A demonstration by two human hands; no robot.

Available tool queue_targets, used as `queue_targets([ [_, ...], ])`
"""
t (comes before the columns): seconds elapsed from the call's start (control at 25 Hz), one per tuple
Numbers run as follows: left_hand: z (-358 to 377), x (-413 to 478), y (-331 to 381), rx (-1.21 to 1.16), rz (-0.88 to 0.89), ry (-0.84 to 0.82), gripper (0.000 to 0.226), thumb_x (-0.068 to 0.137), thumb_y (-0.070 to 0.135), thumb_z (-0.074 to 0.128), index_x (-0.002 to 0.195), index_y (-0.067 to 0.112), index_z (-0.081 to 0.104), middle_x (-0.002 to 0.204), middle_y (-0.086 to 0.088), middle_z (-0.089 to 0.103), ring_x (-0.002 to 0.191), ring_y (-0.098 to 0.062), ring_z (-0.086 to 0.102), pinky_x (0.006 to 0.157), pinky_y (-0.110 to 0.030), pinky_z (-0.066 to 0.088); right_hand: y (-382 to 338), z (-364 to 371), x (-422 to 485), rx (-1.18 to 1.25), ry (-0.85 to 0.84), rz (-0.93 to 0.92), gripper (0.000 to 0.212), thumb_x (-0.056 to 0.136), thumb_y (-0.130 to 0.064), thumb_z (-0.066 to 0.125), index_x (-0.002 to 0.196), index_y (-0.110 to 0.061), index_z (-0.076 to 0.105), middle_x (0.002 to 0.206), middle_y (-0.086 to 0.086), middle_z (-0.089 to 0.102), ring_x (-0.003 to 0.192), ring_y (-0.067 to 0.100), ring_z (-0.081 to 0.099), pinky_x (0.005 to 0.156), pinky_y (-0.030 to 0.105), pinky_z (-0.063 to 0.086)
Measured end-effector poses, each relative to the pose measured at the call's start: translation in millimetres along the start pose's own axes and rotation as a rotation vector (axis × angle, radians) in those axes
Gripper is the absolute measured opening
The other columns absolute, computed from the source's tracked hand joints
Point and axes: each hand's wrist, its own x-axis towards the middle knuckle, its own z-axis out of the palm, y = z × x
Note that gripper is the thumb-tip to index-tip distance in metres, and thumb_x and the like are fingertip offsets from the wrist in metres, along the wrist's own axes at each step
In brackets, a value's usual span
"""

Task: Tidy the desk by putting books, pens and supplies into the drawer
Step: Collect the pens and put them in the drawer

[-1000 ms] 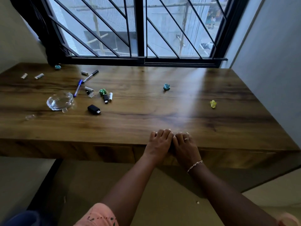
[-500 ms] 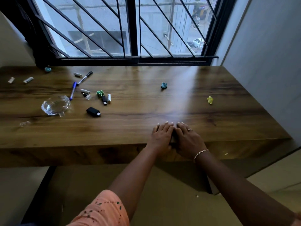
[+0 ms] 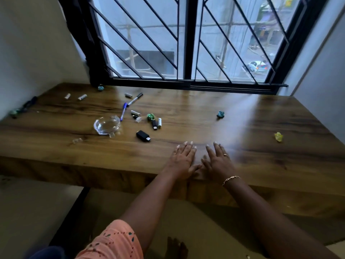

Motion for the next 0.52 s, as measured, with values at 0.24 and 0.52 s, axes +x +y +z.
queue_targets([
  [0.24, -28, 5, -67, 0.02, -0.131, 0.064, 0.073, 0.095, 0.053, 0.031, 0.15, 0.014, 0.004, 0.158, -0.006, -0.007, 0.145, -0.018, -0.011, 0.116, -0.035, -0.008, -50, 3, 66, 0.05, 0.033, -0.078, 0.063, 0.096, -0.045, 0.033, 0.148, -0.018, 0.01, 0.156, 0.013, 0.0, 0.145, 0.028, -0.001, 0.116, 0.036, 0.005],
  [0.52, -65, 37, -157, 0.042, -0.237, 0.122, 0.103, 0.067, 0.074, 0.0, 0.15, 0.013, 0.006, 0.159, -0.006, -0.004, 0.146, -0.018, -0.01, 0.116, -0.035, -0.009, -124, 8, 160, 0.124, 0.054, -0.204, 0.06, 0.097, -0.041, 0.034, 0.147, -0.015, 0.016, 0.156, 0.014, 0.004, 0.145, 0.027, 0.001, 0.117, 0.035, 0.003],
])
